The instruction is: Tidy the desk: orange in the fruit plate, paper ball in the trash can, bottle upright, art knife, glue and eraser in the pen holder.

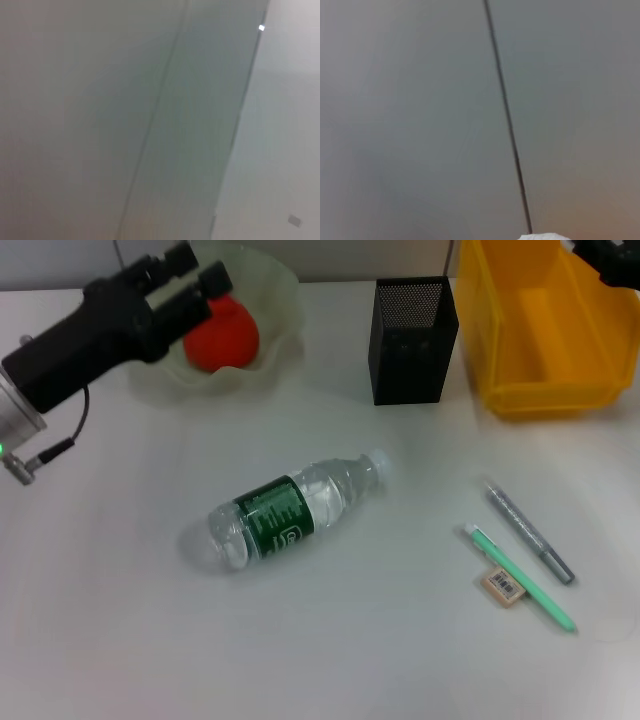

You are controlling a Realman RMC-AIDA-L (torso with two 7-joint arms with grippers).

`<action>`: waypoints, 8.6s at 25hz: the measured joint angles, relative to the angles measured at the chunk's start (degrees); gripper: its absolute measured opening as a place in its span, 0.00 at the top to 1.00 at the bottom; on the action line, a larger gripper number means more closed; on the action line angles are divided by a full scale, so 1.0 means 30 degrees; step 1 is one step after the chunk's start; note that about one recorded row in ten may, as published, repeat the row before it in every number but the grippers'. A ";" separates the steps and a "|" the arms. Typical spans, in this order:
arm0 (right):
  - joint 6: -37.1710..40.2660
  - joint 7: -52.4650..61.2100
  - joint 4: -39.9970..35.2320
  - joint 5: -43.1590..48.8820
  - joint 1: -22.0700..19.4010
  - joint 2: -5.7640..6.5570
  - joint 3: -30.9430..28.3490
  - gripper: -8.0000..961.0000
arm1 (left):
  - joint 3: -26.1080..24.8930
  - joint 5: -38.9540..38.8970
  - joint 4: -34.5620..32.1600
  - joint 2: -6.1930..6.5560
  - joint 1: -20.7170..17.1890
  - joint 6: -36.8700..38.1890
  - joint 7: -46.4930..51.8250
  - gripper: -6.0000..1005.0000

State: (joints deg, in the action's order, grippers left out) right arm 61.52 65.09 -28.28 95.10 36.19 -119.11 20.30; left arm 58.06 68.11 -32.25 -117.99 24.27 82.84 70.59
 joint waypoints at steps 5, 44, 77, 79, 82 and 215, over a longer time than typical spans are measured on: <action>-0.0029 -0.0415 0.0343 -0.0025 0.0236 -0.0029 -0.0033 0.40 | 0.0013 0.1564 -0.0363 0.0119 0.0063 0.0922 0.0638 0.39; 0.5817 -0.5517 0.5676 -0.8212 -0.4446 -0.0053 -0.0059 0.24 | 1.4803 2.0435 -1.1399 -0.0396 0.4914 -0.9422 1.8926 0.39; 0.6102 -0.5978 0.6394 -0.8202 -0.4820 -0.0101 -0.0030 0.24 | 1.9385 2.4385 -0.8620 -0.0394 0.7621 -1.0933 2.5622 0.40; 0.6129 -0.5988 0.6440 -0.8196 -0.4893 -0.0106 -0.0030 0.24 | 1.9513 2.4387 -0.8598 -0.0395 0.7650 -1.0976 2.5793 0.40; 0.6163 -0.6005 0.6446 -0.8191 -0.4935 -0.0110 -0.0029 0.24 | 1.9556 2.4392 -0.8475 -0.0394 0.7707 -1.1073 2.5946 0.40; 0.7825 3.0007 -1.1618 1.8733 0.1652 -0.0112 1.6035 0.33 | 0.2749 0.2312 -0.6679 -0.0174 -0.1692 -0.4559 0.2696 0.39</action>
State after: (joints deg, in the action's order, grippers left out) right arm 85.00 155.11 -63.14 151.30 41.14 -119.44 68.41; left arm 66.30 75.04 -52.29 -118.52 19.19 69.16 78.68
